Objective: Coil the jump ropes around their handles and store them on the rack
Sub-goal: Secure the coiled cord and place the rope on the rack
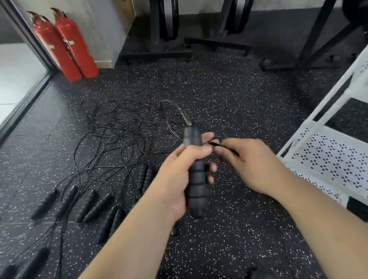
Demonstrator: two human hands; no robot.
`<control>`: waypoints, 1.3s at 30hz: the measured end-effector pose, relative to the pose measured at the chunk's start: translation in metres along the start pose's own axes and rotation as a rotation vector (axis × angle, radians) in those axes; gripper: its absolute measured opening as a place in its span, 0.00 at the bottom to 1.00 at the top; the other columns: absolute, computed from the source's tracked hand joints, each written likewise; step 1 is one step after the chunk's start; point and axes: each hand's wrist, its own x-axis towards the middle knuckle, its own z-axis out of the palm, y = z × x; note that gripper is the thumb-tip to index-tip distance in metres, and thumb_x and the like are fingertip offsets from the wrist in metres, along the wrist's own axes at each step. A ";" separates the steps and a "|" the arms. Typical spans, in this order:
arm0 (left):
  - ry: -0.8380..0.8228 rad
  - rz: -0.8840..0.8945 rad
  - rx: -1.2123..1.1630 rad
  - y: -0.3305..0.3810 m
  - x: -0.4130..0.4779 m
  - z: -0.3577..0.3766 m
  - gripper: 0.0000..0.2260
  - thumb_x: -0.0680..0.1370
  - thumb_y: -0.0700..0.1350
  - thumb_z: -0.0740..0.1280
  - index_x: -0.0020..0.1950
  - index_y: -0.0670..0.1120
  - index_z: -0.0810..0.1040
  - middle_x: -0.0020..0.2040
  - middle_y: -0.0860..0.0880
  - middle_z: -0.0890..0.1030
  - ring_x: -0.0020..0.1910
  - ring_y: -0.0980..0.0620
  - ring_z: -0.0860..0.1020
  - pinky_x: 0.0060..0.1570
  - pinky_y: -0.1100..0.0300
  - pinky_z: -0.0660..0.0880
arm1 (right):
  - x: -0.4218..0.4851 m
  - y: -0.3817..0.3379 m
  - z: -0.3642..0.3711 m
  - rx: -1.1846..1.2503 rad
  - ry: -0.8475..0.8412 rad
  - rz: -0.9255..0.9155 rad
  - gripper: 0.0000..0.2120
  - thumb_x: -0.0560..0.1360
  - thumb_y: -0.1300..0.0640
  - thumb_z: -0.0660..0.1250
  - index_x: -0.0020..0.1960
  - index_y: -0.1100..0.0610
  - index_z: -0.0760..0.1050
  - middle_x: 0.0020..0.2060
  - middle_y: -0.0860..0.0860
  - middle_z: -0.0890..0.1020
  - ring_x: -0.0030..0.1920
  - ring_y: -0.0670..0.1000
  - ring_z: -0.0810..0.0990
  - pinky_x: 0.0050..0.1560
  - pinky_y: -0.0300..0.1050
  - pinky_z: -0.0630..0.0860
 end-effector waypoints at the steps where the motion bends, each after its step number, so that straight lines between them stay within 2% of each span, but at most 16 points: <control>1: -0.032 -0.002 0.009 -0.005 0.000 0.005 0.23 0.73 0.46 0.72 0.69 0.47 0.83 0.44 0.47 0.82 0.35 0.52 0.76 0.32 0.61 0.76 | 0.000 -0.001 0.004 0.002 -0.018 -0.004 0.10 0.85 0.48 0.65 0.46 0.43 0.81 0.31 0.41 0.81 0.32 0.43 0.78 0.37 0.43 0.73; 2: -0.045 0.004 0.015 -0.007 0.001 0.007 0.23 0.74 0.46 0.72 0.69 0.46 0.83 0.43 0.47 0.81 0.35 0.52 0.75 0.33 0.61 0.76 | 0.000 -0.001 0.008 0.001 -0.035 -0.008 0.09 0.85 0.49 0.65 0.48 0.43 0.81 0.32 0.43 0.81 0.32 0.43 0.77 0.37 0.44 0.73; 4: -0.016 0.036 0.004 -0.003 0.004 0.005 0.22 0.74 0.45 0.73 0.69 0.46 0.83 0.55 0.49 0.85 0.36 0.54 0.75 0.35 0.61 0.76 | -0.002 0.001 0.006 -0.023 -0.064 -0.027 0.10 0.85 0.49 0.64 0.45 0.43 0.76 0.29 0.42 0.78 0.29 0.43 0.75 0.33 0.40 0.69; 5: 0.027 0.064 -0.020 0.002 0.005 0.000 0.23 0.74 0.45 0.75 0.69 0.46 0.82 0.62 0.51 0.85 0.37 0.55 0.75 0.36 0.61 0.77 | -0.002 0.003 0.001 -0.034 -0.095 -0.020 0.11 0.86 0.47 0.64 0.44 0.45 0.76 0.28 0.42 0.77 0.28 0.43 0.73 0.30 0.38 0.66; 7: 0.161 0.139 -0.134 0.018 0.008 -0.017 0.23 0.73 0.45 0.74 0.69 0.46 0.81 0.66 0.51 0.85 0.37 0.56 0.75 0.36 0.60 0.77 | -0.003 0.009 -0.013 -0.062 -0.143 0.029 0.13 0.86 0.43 0.62 0.46 0.44 0.78 0.27 0.41 0.77 0.25 0.43 0.72 0.27 0.39 0.65; 12: 0.281 0.202 -0.334 0.033 0.008 -0.039 0.22 0.76 0.45 0.73 0.71 0.47 0.80 0.64 0.49 0.86 0.36 0.56 0.76 0.35 0.61 0.77 | -0.002 0.024 -0.031 -0.033 -0.030 0.058 0.15 0.85 0.41 0.61 0.44 0.44 0.79 0.26 0.49 0.76 0.25 0.49 0.72 0.28 0.42 0.67; 14: 0.213 0.110 -0.222 0.023 0.007 -0.028 0.24 0.73 0.45 0.75 0.69 0.49 0.81 0.63 0.46 0.86 0.38 0.54 0.79 0.36 0.60 0.79 | 0.000 0.020 -0.025 0.000 -0.028 0.050 0.15 0.85 0.42 0.61 0.44 0.45 0.79 0.26 0.46 0.76 0.25 0.44 0.69 0.29 0.40 0.66; 16: 0.087 0.038 -0.072 0.008 0.005 -0.012 0.25 0.71 0.46 0.77 0.68 0.50 0.83 0.59 0.46 0.87 0.39 0.53 0.79 0.37 0.59 0.79 | 0.001 0.012 -0.015 -0.007 -0.034 0.036 0.14 0.85 0.43 0.62 0.45 0.47 0.80 0.29 0.42 0.78 0.28 0.43 0.73 0.31 0.38 0.66; 19: -0.030 -0.011 0.024 -0.011 0.003 0.009 0.23 0.72 0.46 0.74 0.68 0.48 0.84 0.43 0.46 0.82 0.35 0.51 0.76 0.35 0.59 0.77 | 0.000 0.007 -0.001 -0.006 -0.061 -0.014 0.09 0.85 0.47 0.63 0.56 0.46 0.83 0.37 0.41 0.84 0.38 0.41 0.80 0.42 0.42 0.75; 21: -0.014 -0.006 -0.003 -0.011 0.006 0.010 0.24 0.73 0.46 0.73 0.69 0.45 0.82 0.48 0.48 0.85 0.35 0.52 0.75 0.35 0.60 0.77 | -0.001 0.007 0.000 -0.008 -0.096 -0.013 0.08 0.85 0.47 0.63 0.54 0.43 0.81 0.39 0.44 0.84 0.38 0.45 0.81 0.42 0.49 0.76; 24: 0.115 0.085 -0.072 0.004 0.011 -0.007 0.23 0.74 0.46 0.76 0.69 0.46 0.81 0.65 0.51 0.85 0.38 0.55 0.75 0.39 0.58 0.76 | -0.002 0.012 -0.011 0.003 -0.168 0.047 0.13 0.85 0.43 0.62 0.46 0.45 0.79 0.28 0.42 0.78 0.27 0.44 0.73 0.31 0.48 0.69; 27: 0.307 0.176 -0.226 0.023 0.014 -0.026 0.17 0.76 0.45 0.74 0.65 0.48 0.82 0.64 0.51 0.86 0.37 0.56 0.75 0.37 0.59 0.76 | -0.005 0.020 -0.026 -0.019 -0.155 0.093 0.15 0.85 0.41 0.61 0.45 0.44 0.79 0.24 0.42 0.74 0.25 0.47 0.70 0.31 0.48 0.69; 29: 0.326 0.162 -0.276 0.026 0.012 -0.029 0.16 0.78 0.44 0.73 0.66 0.48 0.82 0.63 0.50 0.86 0.35 0.56 0.76 0.35 0.60 0.77 | -0.004 0.023 -0.028 -0.014 -0.077 0.079 0.15 0.85 0.41 0.61 0.44 0.44 0.79 0.24 0.45 0.73 0.25 0.47 0.69 0.31 0.46 0.67; 33: 0.111 -0.003 -0.119 0.004 0.003 -0.001 0.22 0.72 0.44 0.76 0.67 0.49 0.84 0.55 0.46 0.87 0.37 0.53 0.78 0.35 0.59 0.78 | -0.001 0.010 -0.013 -0.003 -0.032 0.023 0.13 0.85 0.44 0.63 0.44 0.44 0.79 0.28 0.41 0.78 0.28 0.44 0.72 0.30 0.40 0.66; 36: -0.006 -0.028 -0.037 -0.011 0.000 0.017 0.23 0.73 0.45 0.73 0.69 0.47 0.82 0.44 0.48 0.84 0.35 0.52 0.76 0.32 0.60 0.77 | -0.001 0.002 -0.002 -0.009 -0.091 -0.019 0.08 0.85 0.48 0.65 0.50 0.44 0.80 0.36 0.40 0.81 0.36 0.44 0.79 0.39 0.46 0.72; 39: 0.126 0.032 -0.101 0.000 0.009 0.003 0.24 0.73 0.46 0.75 0.69 0.46 0.80 0.60 0.50 0.87 0.38 0.55 0.75 0.37 0.59 0.77 | -0.001 0.005 -0.011 -0.039 -0.150 0.006 0.12 0.85 0.44 0.63 0.46 0.46 0.78 0.31 0.44 0.79 0.29 0.44 0.74 0.33 0.48 0.70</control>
